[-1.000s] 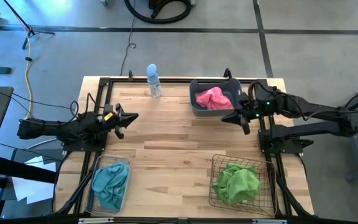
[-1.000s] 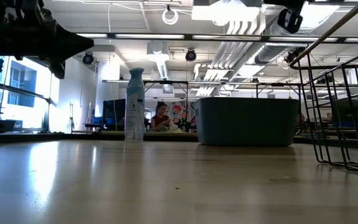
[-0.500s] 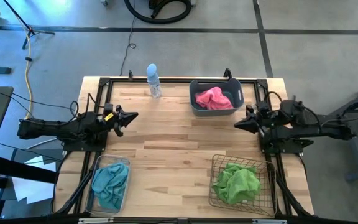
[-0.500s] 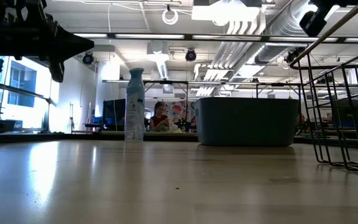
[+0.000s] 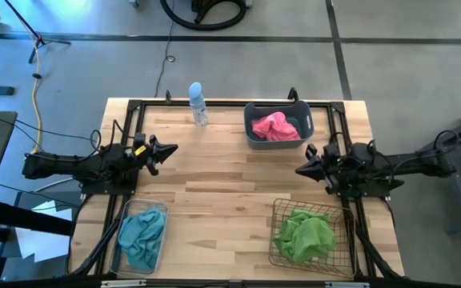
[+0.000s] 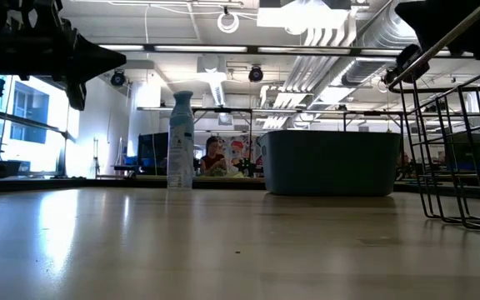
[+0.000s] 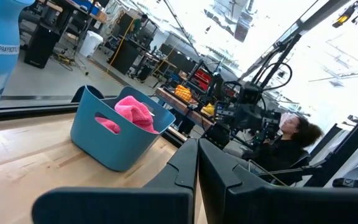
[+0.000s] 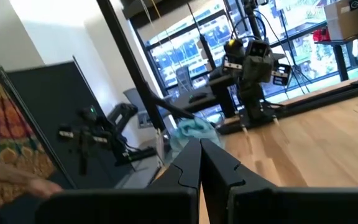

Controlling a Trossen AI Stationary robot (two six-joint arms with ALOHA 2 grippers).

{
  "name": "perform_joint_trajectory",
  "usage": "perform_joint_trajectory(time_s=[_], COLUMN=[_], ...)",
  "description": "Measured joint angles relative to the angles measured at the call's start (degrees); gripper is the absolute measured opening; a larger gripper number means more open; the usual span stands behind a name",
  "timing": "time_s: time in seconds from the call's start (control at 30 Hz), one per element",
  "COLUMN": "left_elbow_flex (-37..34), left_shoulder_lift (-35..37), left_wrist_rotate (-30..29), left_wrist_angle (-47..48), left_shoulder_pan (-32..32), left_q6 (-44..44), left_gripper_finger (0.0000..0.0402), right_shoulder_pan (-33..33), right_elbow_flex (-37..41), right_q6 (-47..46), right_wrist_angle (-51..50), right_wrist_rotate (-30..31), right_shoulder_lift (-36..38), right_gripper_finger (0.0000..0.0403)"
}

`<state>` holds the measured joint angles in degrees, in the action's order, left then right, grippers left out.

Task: Sort microfiber towel by color & place in baskets
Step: Return to Home Position

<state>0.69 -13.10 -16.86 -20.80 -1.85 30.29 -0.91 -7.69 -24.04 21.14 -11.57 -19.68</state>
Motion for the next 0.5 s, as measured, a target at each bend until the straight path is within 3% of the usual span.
perform_joint_trajectory(time_s=[0.2, 0.5], left_elbow_flex=[0.0, 0.0], left_shoulder_lift=[0.0, 0.0], left_wrist_rotate=[0.0, 0.0], left_wrist_angle=[0.0, 0.0], left_shoulder_pan=[0.0, 0.0], left_q6=[0.1, 0.0], left_gripper_finger=[0.0, 0.0], right_shoulder_pan=[0.7, 2.0], right_elbow_flex=[1.6, 3.7], right_q6=[4.1, 5.1], right_wrist_angle=[-2.8, -9.5], right_wrist_rotate=[0.9, 1.6], right_shoulder_lift=[3.6, 15.3], right_gripper_finger=[0.0, 0.0])
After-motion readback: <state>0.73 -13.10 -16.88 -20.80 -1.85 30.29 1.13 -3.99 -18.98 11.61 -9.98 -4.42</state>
